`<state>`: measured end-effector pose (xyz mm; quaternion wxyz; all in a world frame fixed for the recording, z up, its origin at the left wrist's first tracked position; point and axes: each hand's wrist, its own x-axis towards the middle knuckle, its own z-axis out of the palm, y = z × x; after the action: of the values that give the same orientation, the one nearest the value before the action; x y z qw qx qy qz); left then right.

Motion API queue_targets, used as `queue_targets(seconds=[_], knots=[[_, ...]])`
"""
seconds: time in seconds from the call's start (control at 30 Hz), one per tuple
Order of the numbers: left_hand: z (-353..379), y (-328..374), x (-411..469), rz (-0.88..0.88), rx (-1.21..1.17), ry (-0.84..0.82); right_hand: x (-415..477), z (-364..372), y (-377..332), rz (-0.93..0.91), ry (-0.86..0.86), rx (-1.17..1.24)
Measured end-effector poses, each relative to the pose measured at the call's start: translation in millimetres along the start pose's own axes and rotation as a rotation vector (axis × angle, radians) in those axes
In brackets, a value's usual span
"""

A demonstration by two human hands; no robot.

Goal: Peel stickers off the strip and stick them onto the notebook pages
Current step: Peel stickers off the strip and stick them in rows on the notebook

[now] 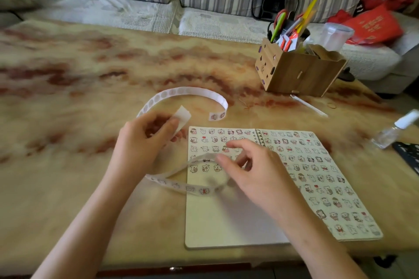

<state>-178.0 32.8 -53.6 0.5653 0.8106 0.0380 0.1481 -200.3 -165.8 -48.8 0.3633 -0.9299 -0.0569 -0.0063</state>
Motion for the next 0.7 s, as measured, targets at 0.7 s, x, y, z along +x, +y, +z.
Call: queue_targets(seconds=[0.7], knots=[[-14, 17, 1, -0.183, -0.412, 0.085, 23, 39, -42, -0.185, 0.108, 0.611]])
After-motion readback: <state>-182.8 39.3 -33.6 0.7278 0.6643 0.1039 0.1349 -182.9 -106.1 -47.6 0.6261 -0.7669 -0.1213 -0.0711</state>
